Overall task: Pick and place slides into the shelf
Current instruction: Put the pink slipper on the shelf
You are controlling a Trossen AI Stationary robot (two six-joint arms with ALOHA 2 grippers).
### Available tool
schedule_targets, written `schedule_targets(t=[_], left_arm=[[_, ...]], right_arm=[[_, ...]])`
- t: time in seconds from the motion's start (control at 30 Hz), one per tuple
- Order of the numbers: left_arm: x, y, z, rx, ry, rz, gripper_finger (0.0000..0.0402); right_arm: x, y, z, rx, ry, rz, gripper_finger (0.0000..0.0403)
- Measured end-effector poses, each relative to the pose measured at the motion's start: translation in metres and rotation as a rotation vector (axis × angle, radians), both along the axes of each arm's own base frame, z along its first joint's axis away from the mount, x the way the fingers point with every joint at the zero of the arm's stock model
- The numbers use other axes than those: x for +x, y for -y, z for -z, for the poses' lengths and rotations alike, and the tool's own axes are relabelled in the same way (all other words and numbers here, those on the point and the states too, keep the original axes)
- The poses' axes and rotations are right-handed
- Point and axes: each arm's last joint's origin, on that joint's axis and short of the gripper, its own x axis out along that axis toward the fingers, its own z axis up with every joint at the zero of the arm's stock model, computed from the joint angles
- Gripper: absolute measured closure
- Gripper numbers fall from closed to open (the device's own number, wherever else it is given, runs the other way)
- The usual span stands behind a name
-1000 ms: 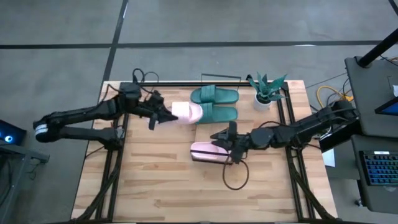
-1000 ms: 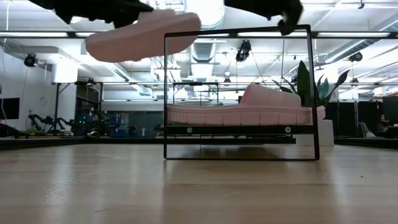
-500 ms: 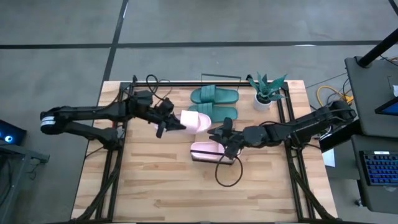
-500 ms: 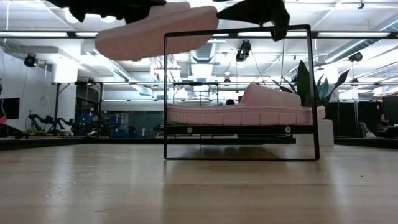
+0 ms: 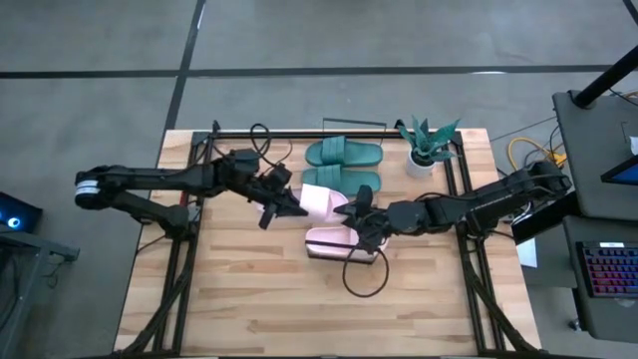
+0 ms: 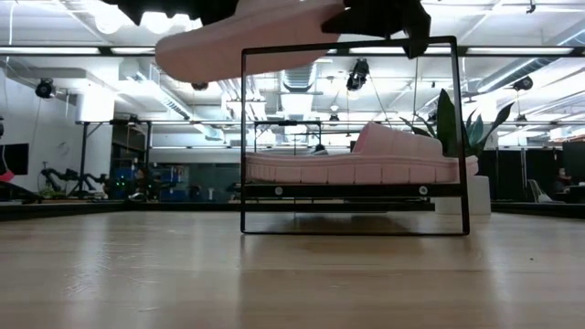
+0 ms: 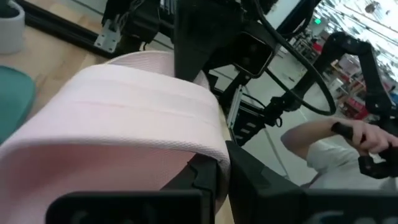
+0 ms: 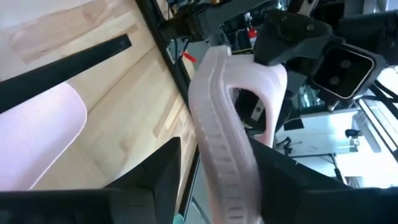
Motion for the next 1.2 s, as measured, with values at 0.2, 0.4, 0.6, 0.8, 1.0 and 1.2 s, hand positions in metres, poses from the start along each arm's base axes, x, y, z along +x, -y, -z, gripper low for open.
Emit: schedule_targets(t=[0.2, 0.4, 0.6, 0.8, 1.0, 1.2], left_arm=[[0.000, 0.001, -0.003, 0.031, 0.019, 0.016, 0.0398], [-0.001, 0.002, -0.004, 0.132, 0.064, 0.045, 0.0386], [0.000, 0.003, -0.001, 0.280, 0.108, 0.077, 0.0312], [0.000, 0.002, 0.000, 0.333, 0.115, 0.077, 0.0214], [-0.011, 0.005, -0.010, 0.332, 0.151, 0.094, 0.0164], [-0.032, 0.007, -0.017, 0.330, 0.125, 0.077, 0.0160]], right_arm=[[0.000, 0.000, 0.000, -0.002, -0.001, -0.001, 0.0284], [0.000, 0.000, 0.001, -0.011, -0.016, -0.002, 0.0374], [-0.003, 0.001, 0.005, 0.026, -0.047, 0.048, 0.0374], [-0.015, 0.006, 0.006, 0.129, -0.088, 0.138, 0.0374], [-0.035, 0.012, 0.010, 0.186, -0.107, 0.189, 0.0375], [-0.062, 0.017, 0.020, 0.283, -0.089, 0.179, 0.0375]])
